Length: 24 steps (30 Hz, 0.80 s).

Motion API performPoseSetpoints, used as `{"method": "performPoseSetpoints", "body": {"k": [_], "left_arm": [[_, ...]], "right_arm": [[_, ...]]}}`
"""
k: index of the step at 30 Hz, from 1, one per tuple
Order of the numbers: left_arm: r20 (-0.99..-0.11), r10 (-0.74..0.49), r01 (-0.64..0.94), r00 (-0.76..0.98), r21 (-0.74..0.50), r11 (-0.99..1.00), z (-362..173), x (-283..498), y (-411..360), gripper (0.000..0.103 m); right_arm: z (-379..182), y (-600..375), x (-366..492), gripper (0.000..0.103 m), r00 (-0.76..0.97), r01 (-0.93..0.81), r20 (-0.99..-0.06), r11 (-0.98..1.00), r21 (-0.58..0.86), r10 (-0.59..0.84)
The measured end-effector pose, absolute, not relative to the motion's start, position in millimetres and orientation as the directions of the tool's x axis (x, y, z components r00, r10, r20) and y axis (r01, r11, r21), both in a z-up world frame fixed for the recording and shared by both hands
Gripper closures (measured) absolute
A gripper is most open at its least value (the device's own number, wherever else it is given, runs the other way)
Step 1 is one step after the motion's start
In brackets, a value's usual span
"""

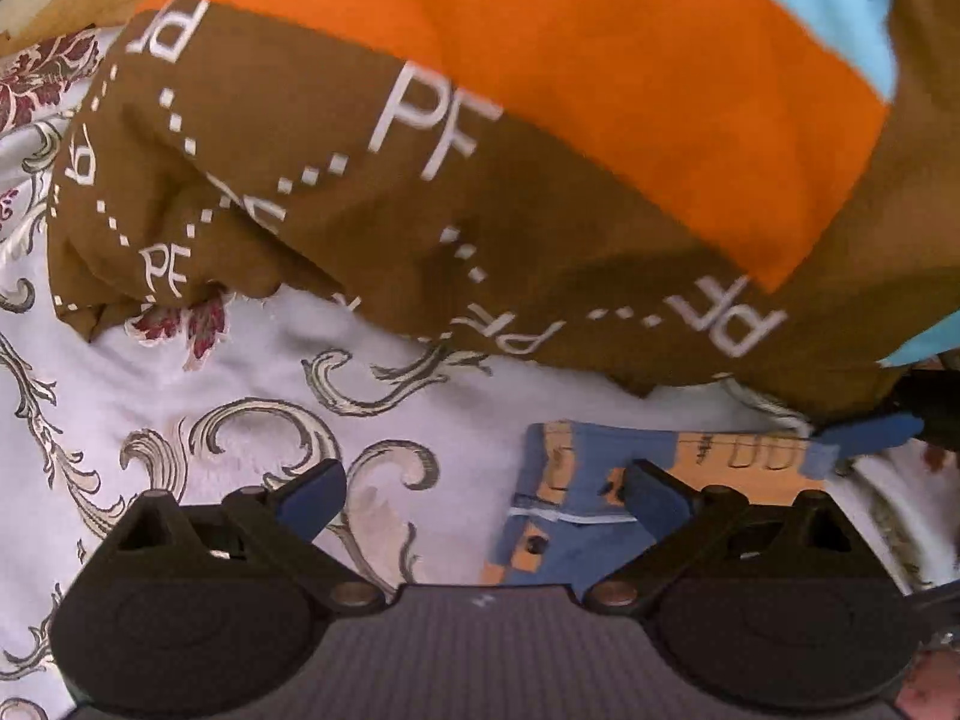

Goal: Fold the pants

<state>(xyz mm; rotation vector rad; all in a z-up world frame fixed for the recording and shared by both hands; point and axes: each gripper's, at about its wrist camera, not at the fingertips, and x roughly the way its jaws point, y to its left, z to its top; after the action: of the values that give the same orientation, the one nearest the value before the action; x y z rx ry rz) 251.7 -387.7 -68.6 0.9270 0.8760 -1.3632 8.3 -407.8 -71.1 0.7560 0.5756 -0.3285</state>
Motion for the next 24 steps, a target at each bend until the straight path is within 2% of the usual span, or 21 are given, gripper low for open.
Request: {"method": "performPoseSetpoints", "body": {"k": [5, 10, 14, 19, 24], "left_arm": [[-0.915, -0.403, 1.0, 0.016, 0.007, 0.022, -80.2, 259.2, -388.7, 0.0], [-0.91, -0.414, 0.999, 0.012, -0.006, 0.043, -83.0, 261.7, -383.8, 0.0], [-0.915, -0.402, 0.998, 0.033, 0.006, 0.068, -81.5, 258.6, -381.9, 0.0], [-0.904, -0.412, 0.991, 0.111, 0.07, 0.113, -48.8, 256.6, -371.1, 0.0], [-0.873, -0.445, 0.976, 0.2, 0.137, 0.17, -7.1, 266.7, -301.4, 0.0]], "right_arm": [[-76.0, -420.8, 7.7, 0.014, 0.797, 0.517, -0.595, 0.626, 0.584, -0.104], [-77.4, -419.5, 8.1, 0.026, 0.783, 0.541, -0.608, 0.627, 0.56, -0.133], [-78.4, -419.4, 9.4, 0.029, 0.768, 0.554, -0.624, 0.638, 0.534, -0.145], [-74.6, -411.6, 12.8, 0.002, 0.779, 0.523, -0.616, 0.662, 0.537, -0.115], [-71.9, -402.2, 20.3, 0.001, 0.761, 0.521, -0.639, 0.697, 0.493, -0.117]]}}
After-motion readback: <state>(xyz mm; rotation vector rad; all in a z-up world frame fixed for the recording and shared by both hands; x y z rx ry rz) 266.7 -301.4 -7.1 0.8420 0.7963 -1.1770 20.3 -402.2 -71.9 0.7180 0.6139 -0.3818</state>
